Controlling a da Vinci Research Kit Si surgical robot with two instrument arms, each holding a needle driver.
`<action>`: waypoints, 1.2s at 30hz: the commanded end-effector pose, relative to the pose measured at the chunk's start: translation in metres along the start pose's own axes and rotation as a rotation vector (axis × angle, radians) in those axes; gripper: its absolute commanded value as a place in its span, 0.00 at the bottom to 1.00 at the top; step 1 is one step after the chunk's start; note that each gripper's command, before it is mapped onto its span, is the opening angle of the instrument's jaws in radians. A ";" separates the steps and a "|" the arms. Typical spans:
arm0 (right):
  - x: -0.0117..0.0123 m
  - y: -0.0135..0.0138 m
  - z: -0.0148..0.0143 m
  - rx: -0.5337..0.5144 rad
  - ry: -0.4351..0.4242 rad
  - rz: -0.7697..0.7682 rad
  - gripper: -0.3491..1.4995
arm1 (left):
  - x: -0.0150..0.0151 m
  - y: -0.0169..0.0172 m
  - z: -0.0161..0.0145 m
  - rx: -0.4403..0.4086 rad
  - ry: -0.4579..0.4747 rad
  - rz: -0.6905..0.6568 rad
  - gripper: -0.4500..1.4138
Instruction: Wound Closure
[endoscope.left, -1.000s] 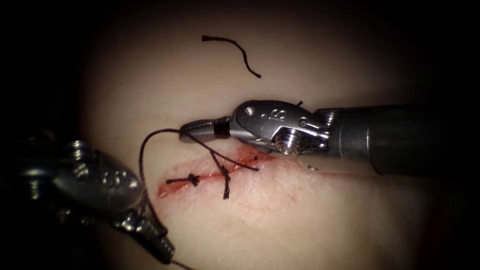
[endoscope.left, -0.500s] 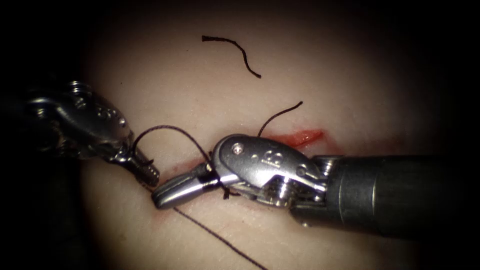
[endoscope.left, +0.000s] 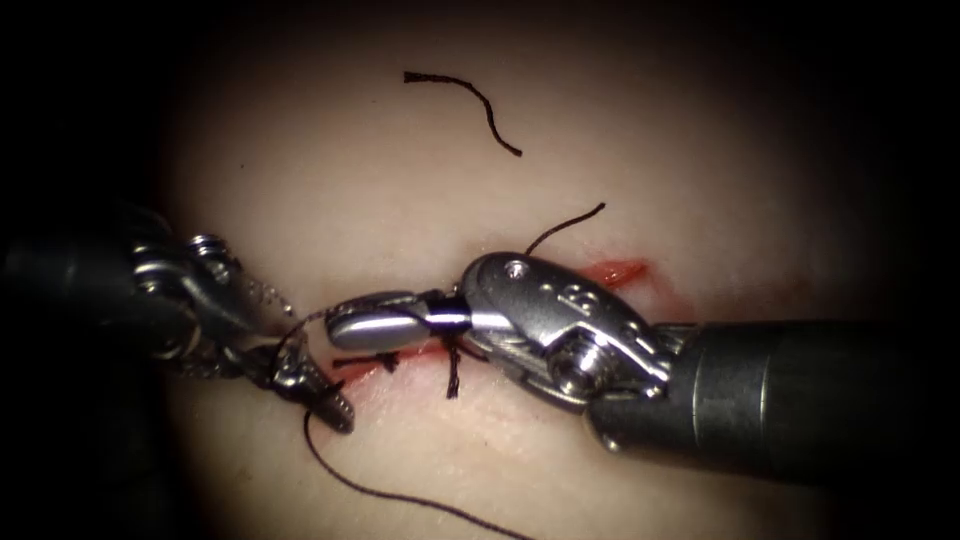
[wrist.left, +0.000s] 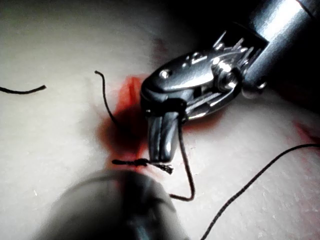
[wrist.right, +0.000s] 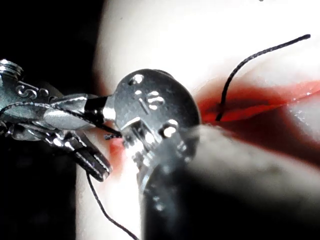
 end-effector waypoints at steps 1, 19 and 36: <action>0.0002 0.0003 0.0002 0.013 0.005 0.060 0.00 | 0.0005 -0.0004 0.0006 -0.022 0.014 -0.019 0.00; -0.0037 -0.0036 0.0003 0.302 -0.068 0.450 0.00 | 0.0002 -0.0015 -0.0017 -0.282 0.223 -0.231 0.00; 0.0010 -0.0052 0.0015 0.199 0.264 0.688 0.00 | 0.0011 -0.0017 -0.0006 -0.068 0.294 -0.641 0.00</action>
